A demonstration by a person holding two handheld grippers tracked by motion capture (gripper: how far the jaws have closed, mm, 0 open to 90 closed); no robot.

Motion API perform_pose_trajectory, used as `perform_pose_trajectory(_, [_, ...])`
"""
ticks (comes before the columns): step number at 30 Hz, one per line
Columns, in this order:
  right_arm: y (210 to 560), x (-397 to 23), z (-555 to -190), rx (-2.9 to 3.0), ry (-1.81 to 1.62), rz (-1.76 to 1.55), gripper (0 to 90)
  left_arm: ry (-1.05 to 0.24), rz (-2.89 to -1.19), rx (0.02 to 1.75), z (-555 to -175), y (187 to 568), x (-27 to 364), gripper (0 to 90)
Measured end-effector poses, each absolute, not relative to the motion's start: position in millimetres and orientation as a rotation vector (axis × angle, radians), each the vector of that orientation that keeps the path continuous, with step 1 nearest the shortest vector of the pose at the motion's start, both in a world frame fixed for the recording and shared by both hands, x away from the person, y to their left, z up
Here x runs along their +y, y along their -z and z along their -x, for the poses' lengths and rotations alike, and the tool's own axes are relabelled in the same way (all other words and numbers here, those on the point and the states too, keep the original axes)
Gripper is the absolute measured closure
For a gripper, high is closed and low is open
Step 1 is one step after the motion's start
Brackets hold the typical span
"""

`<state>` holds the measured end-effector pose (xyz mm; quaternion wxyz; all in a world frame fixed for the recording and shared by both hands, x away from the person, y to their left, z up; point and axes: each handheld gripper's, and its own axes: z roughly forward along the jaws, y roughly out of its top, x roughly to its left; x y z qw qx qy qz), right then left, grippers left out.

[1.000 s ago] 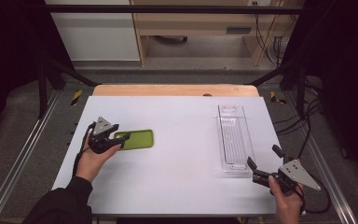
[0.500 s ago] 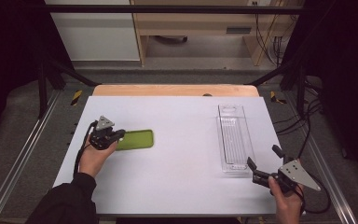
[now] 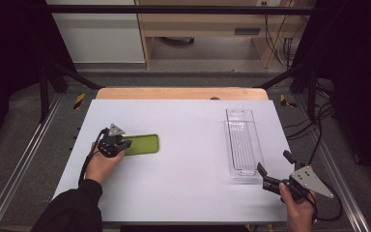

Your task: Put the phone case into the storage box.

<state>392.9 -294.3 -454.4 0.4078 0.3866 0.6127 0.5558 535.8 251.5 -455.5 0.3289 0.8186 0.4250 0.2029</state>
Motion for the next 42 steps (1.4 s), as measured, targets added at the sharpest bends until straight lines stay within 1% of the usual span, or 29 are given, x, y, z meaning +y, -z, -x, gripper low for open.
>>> perform_pose_trajectory(8, [455, -295, -393, 1.545, -1.396, -0.977, 2.9, -0.496, -2.18, 1.141, -533, 468, 259, 90.0])
perform_pose_trajectory(13, [455, -297, -391, 1.541, -1.39, -0.984, 3.0, -0.511, -2.226, 1.115, -527, 466, 254, 90.0])
perform_pose_trajectory(19, [456, -300, -391, 1.535, -1.396, -1.0, 3.0, -0.427, -2.234, 1.107, -522, 464, 258, 90.0])
perform_pose_trajectory(24, [456, -300, -391, 1.537, -1.394, -1.001, 3.1, -0.333, -2.262, 1.036, -509, 463, 252, 90.0])
perform_pose_trajectory(32, [456, -298, -390, 1.544, -1.394, -1.006, 3.0, -0.323, -2.258, 0.983, -487, 466, 238, 90.0])
perform_pose_trajectory(42, [457, -299, -391, 1.548, -1.384, -1.005, 3.1, -0.283, -2.238, 0.973, -462, 467, 232, 90.0])
